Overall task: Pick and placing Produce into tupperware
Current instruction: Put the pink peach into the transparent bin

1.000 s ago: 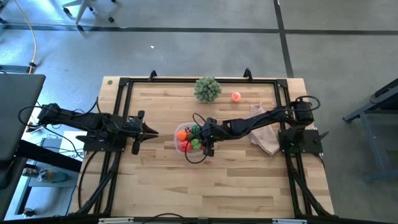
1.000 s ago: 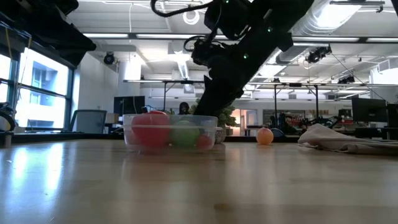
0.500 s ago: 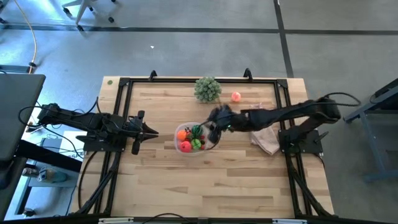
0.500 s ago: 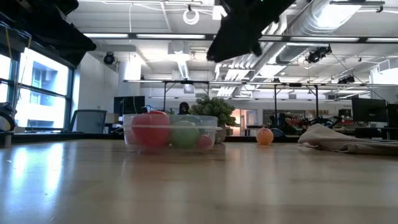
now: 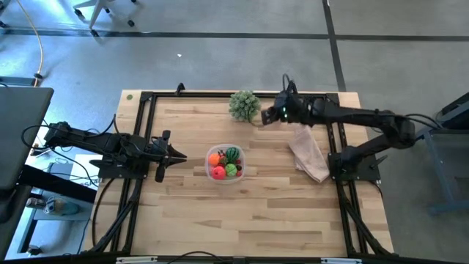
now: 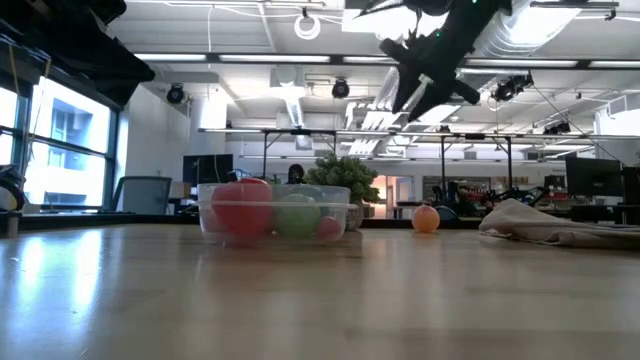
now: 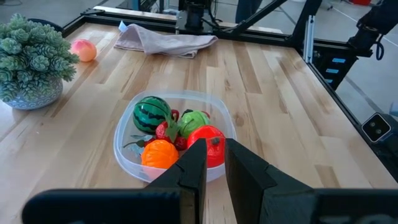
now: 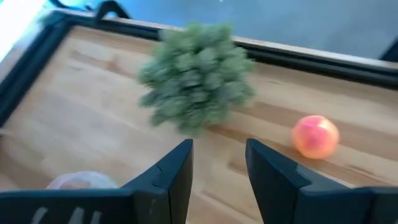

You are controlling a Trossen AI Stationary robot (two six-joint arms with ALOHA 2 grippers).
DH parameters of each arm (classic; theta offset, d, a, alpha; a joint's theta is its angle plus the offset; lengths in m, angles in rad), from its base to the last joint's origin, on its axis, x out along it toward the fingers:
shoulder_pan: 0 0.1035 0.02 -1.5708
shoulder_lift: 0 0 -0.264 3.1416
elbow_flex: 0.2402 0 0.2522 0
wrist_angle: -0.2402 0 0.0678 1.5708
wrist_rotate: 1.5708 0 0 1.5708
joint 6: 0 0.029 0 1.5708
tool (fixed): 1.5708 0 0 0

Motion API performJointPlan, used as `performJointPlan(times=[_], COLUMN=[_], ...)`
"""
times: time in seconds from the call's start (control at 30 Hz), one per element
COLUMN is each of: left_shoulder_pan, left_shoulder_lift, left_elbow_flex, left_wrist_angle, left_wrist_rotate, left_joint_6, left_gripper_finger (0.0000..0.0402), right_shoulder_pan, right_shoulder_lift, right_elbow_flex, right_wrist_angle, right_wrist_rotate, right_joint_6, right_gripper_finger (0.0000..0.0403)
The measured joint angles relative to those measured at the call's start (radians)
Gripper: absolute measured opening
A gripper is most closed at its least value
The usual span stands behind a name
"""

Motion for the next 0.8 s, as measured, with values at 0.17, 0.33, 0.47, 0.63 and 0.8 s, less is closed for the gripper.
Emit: performJointPlan(times=[0.17, 0.33, 0.47, 0.63, 0.8], left_shoulder_pan=[0.000, 0.000, 0.000, 0.000, 0.000], left_shoulder_lift=[0.000, 0.000, 0.000, 0.000, 0.000], left_elbow_flex=[0.000, 0.000, 0.000, 0.000, 0.000], left_wrist_angle=[0.000, 0.000, 0.000, 0.000, 0.000], left_wrist_rotate=[0.000, 0.000, 0.000, 0.000, 0.000], left_joint_6=[0.000, 0.000, 0.000, 0.000, 0.000], left_gripper_finger=[0.0046, 0.0046, 0.0046, 0.0046, 0.0046], right_shoulder_pan=[-0.140, -0.256, -0.336, -0.385, -0.393], right_shoulder_lift=[0.020, 0.081, 0.152, 0.213, 0.230], right_elbow_flex=[0.000, 0.000, 0.000, 0.000, 0.000], right_wrist_angle=[-0.013, -0.006, -0.005, 0.005, 0.043], right_wrist_rotate=[-0.068, -0.124, -0.198, -0.264, -0.268], right_joint_6=[-0.001, -0.032, -0.079, -0.137, -0.137], right_gripper_finger=[0.0140, 0.0140, 0.0140, 0.0140, 0.0140])
